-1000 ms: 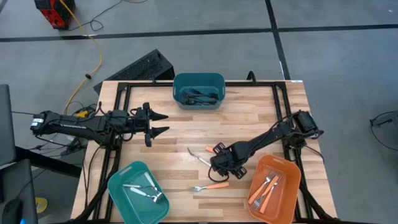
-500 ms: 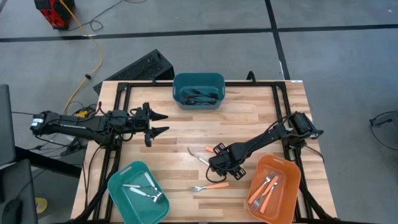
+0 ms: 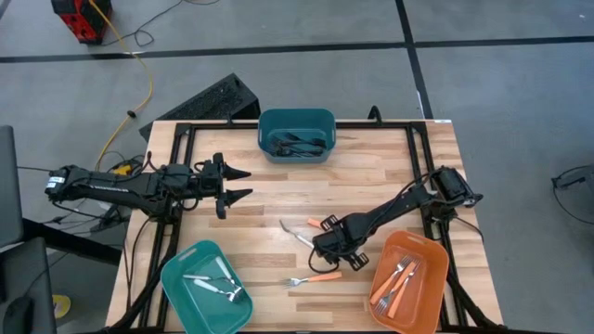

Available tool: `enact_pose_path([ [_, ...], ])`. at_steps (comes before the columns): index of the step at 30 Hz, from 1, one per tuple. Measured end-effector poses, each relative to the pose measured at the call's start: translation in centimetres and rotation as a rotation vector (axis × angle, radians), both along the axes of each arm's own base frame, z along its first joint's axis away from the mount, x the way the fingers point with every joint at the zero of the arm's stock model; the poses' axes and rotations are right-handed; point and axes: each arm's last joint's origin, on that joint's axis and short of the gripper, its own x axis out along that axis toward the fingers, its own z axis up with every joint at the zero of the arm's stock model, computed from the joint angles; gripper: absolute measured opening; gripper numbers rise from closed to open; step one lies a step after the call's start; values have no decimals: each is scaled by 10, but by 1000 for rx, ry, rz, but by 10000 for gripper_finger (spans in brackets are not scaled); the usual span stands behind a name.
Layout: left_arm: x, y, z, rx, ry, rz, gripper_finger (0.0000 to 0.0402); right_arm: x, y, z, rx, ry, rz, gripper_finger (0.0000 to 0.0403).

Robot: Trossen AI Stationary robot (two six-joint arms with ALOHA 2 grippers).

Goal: Sort silverware by color (type)
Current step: Put the orange fork into the orange bin

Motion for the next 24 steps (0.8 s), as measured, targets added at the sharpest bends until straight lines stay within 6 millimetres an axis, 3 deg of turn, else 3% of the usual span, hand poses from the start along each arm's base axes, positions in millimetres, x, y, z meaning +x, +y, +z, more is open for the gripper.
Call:
enact_pose_path([
  [2,0,0,0,0,0,0,235,0,0,0,1,0,-1,80],
  [18,0,0,0,1,0,6,235,2,-1,-1,5,-12,-32,80],
  [24,0,0,0,1,-1,8,235,3,-4,8,21,-64,-70,80],
])
